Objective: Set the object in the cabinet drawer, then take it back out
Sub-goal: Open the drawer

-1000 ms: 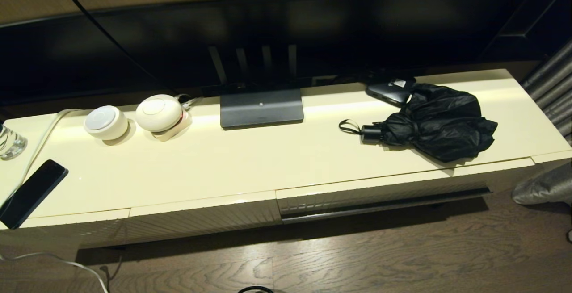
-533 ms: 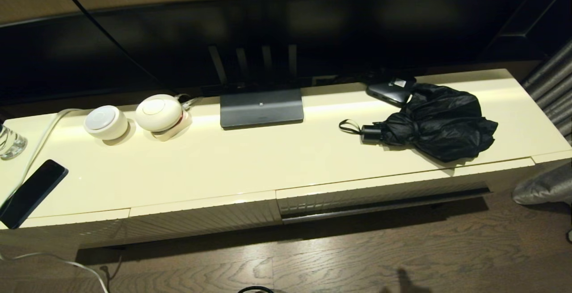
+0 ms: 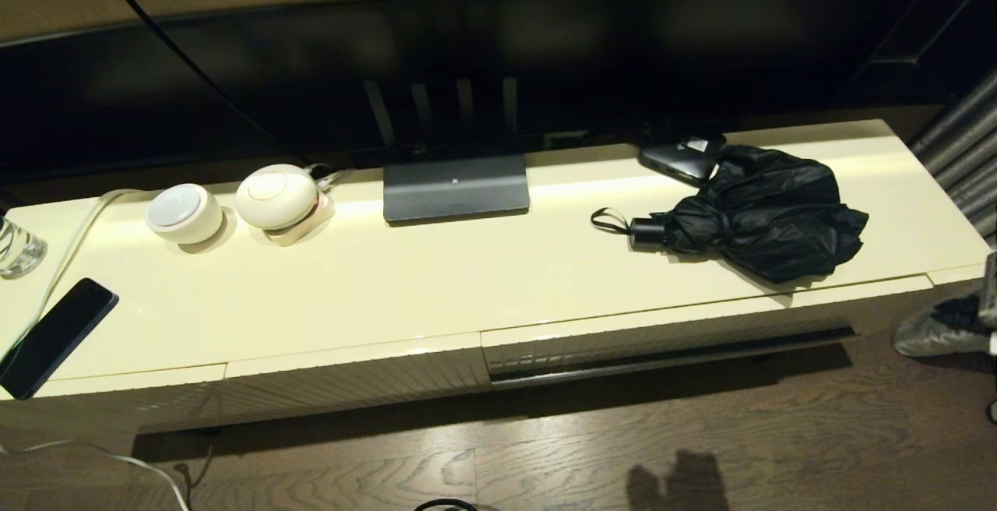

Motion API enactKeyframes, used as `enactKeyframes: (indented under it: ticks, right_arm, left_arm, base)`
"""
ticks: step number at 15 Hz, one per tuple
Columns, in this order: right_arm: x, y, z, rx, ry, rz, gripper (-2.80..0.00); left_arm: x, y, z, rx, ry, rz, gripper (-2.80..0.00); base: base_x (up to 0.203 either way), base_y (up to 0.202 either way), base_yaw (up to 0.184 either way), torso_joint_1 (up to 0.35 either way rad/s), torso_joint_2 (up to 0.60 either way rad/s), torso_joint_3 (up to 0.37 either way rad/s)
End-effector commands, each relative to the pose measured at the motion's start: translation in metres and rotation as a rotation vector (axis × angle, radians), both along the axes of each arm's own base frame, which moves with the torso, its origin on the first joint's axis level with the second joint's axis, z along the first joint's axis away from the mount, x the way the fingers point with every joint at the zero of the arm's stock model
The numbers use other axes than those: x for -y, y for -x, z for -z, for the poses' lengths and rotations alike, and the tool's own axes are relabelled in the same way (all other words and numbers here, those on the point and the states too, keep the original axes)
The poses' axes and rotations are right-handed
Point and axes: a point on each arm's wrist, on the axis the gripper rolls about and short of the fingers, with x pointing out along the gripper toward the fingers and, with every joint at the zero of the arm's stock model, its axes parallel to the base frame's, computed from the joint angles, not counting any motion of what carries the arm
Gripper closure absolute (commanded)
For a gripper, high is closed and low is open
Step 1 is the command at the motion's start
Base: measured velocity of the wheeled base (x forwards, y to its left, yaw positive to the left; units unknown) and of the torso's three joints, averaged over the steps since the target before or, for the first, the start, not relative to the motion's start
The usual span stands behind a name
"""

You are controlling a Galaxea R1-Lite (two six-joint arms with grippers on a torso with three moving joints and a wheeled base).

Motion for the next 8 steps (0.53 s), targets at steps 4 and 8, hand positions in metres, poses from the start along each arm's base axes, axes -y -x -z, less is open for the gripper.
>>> enactKeyframes:
  ticks: [4,8]
  right_arm:
    - [-0.029,-0.010,0.049,-0.191,0.102,-0.152,0.00]
    - [-0.048,-0.039,0.096,-0.222,0.126,-0.183,0.00]
  left_arm:
    - [0.000,0.000,0.001,-0.003,0.000,-0.001,0.00]
    - [0.000,0.000,0.001,-0.005,0.000,-0.001,0.00]
  base:
    - [0.000,0.000,0.000,0.000,0.00,0.000]
    - [0.000,0.000,0.000,0.000,0.00,0.000]
